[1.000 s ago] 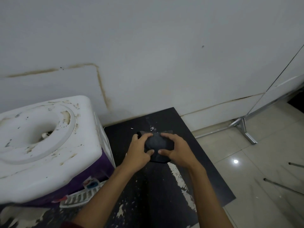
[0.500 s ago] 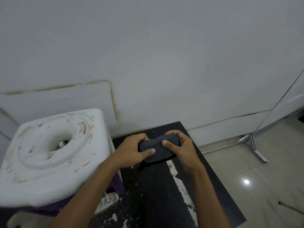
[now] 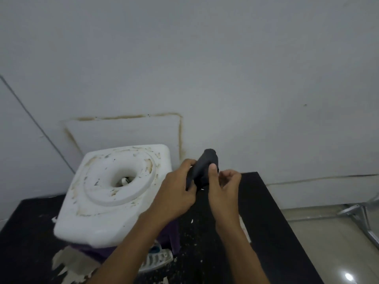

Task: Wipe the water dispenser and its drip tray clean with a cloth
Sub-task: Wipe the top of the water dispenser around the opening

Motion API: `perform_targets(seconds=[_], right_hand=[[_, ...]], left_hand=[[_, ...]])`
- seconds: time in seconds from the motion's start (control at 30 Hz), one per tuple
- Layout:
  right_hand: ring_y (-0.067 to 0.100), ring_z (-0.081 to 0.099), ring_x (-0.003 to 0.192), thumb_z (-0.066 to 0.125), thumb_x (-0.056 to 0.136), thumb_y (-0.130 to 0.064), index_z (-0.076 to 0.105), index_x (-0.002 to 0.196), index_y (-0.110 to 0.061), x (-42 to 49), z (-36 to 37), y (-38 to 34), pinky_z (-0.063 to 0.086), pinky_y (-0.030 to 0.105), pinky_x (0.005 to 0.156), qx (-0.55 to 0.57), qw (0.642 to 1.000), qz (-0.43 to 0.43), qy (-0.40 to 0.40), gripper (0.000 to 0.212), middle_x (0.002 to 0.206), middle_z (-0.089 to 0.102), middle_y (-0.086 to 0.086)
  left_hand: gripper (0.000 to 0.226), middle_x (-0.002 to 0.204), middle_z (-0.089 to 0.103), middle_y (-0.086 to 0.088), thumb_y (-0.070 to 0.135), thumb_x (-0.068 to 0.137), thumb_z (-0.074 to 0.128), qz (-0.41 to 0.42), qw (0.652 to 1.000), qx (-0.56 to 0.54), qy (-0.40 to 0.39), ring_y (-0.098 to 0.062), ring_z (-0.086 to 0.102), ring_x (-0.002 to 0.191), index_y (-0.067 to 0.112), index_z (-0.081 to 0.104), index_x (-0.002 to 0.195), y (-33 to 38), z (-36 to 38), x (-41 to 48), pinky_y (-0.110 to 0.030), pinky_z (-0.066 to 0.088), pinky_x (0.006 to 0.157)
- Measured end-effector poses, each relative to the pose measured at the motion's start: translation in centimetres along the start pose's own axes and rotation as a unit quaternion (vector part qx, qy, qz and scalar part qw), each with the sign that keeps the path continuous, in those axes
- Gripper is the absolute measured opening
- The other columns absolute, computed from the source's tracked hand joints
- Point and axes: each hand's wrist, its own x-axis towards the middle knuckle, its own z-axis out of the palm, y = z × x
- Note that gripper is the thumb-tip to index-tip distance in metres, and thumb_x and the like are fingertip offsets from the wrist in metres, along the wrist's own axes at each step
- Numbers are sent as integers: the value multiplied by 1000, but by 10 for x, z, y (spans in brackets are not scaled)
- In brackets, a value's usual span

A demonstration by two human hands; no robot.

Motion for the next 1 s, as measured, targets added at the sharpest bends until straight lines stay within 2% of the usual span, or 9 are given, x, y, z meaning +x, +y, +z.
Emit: perform_targets(seconds=[0.07, 0.17, 0.27, 0.33, 0.5, 0.63, 0.77, 0.93, 1.0], right_hand=[[0, 63, 100, 52, 89, -57, 41, 110, -28, -7, 15, -7, 53, 20, 78, 55, 995, 12, -79, 37, 115, 60, 2], [12, 66, 107, 50, 93, -57, 45, 111, -37, -4, 28, -13, 57, 37, 90, 113, 985, 46, -119, 27, 117, 65, 4], [14, 69, 97, 48, 101, -46, 49, 111, -36, 7, 33, -17, 59, 33, 75, 100, 985, 58, -130, 14, 107, 70, 4], [17, 69, 91, 47, 103, -42, 51, 111, -33, 16, 32, -15, 57, 31, 71, 69, 983, 39, -163, 13, 104, 70, 7], [6, 64, 97, 58, 100, -28, 49, 119, -34, 21, 35, 3, 52, 19, 75, -130, 950, -114, -260, 22, 111, 64, -8], [1, 59, 110, 65, 95, -33, 51, 132, -42, 0, 44, 22, 51, 23, 89, -241, 900, -217, -290, 41, 120, 58, -21], [8, 55, 97, 54, 94, -56, 58, 130, -44, -21, 54, 39, 53, 32, 75, -358, 842, -326, -237, 38, 117, 53, -11], [15, 52, 92, 58, 95, -50, 67, 126, -36, -33, 54, 49, 45, 35, 72, -394, 771, -443, -230, 35, 115, 59, 0], [16, 51, 90, 60, 94, -46, 67, 125, -35, -34, 51, 50, 44, 35, 72, -402, 771, -445, -215, 35, 114, 59, 0]], left_hand=[[40, 104, 66, 10, 9, 94, 57, 31, 999, 14, 25, -6, 66, 89, 32, 50, 125, 1, -3, -4, -40, 57, 76], [57, 125, 59, 13, 12, 91, 64, 38, 999, -26, -12, -5, 59, 114, 35, 44, 139, 8, -9, -13, -33, 54, 93], [78, 142, 48, 16, 21, 88, 68, 46, 995, -29, -84, -2, 48, 130, 36, 28, 154, 11, -26, -24, -24, 45, 106], [77, 149, 44, 19, 35, 91, 65, 37, 992, 76, -94, -1, 41, 134, 37, 24, 157, 8, -40, -28, -23, 35, 112], [27, 112, 64, 21, 38, 95, 48, 23, 965, 248, 79, -4, 54, 107, 36, 63, 117, -21, -76, -53, -32, 37, 95], [20, 93, 65, 13, 25, 88, 48, 14, 941, 282, 188, -11, 59, 87, 24, 67, 94, -50, -96, -87, -32, 41, 78], [14, 90, 67, 5, 20, 83, 57, 45, 910, 316, 264, -17, 59, 84, 16, 70, 88, -67, -80, -126, -34, 40, 75], [15, 97, 70, 0, 25, 84, 64, 61, 890, 340, 297, -19, 59, 93, 15, 75, 87, -85, -46, -152, -38, 39, 82], [15, 99, 71, -1, 26, 83, 65, 65, 882, 346, 313, -19, 60, 95, 16, 75, 89, -87, -40, -156, -39, 39, 83]])
